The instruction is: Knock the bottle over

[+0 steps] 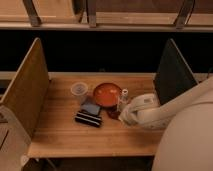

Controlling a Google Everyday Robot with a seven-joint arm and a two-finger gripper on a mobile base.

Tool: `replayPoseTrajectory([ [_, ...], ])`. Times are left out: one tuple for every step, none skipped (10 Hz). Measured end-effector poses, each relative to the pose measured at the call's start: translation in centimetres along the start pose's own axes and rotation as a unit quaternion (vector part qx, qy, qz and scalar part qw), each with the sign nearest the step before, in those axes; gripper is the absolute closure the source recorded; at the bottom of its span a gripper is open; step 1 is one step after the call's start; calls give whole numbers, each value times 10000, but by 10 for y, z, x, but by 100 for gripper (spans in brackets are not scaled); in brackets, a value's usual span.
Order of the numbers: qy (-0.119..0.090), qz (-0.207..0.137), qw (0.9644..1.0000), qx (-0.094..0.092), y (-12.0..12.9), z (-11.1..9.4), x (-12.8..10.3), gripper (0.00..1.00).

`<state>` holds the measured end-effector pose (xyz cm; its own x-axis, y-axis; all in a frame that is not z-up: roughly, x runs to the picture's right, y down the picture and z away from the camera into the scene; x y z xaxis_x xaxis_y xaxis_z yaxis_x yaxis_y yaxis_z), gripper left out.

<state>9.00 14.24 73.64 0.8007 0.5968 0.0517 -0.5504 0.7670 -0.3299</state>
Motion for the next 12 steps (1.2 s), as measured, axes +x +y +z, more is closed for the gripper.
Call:
replayPoseTrajectory([
  [2, 10, 10000, 5, 0, 0, 1, 100],
  [0, -5, 10000, -2, 0, 0, 0, 100],
  [19, -23, 10000, -4, 2, 0, 1, 100],
  [105, -54, 9999, -14, 6, 2, 5, 100],
  [181, -101, 9998, -43, 10, 6, 6, 100],
  [203, -121, 9997, -43, 8, 11, 3, 100],
  [207, -126, 9997, -6, -1, 16, 2, 100],
  [165, -132, 9998, 20, -12, 23, -1, 100],
  [139, -139, 9998, 16, -18, 29, -1, 100],
  [128, -148, 9998, -12, -24, 38, 1, 100],
  [128, -156, 9998, -58, -27, 47, 3, 100],
  [123, -195, 9997, -129, -30, 60, 4, 100],
])
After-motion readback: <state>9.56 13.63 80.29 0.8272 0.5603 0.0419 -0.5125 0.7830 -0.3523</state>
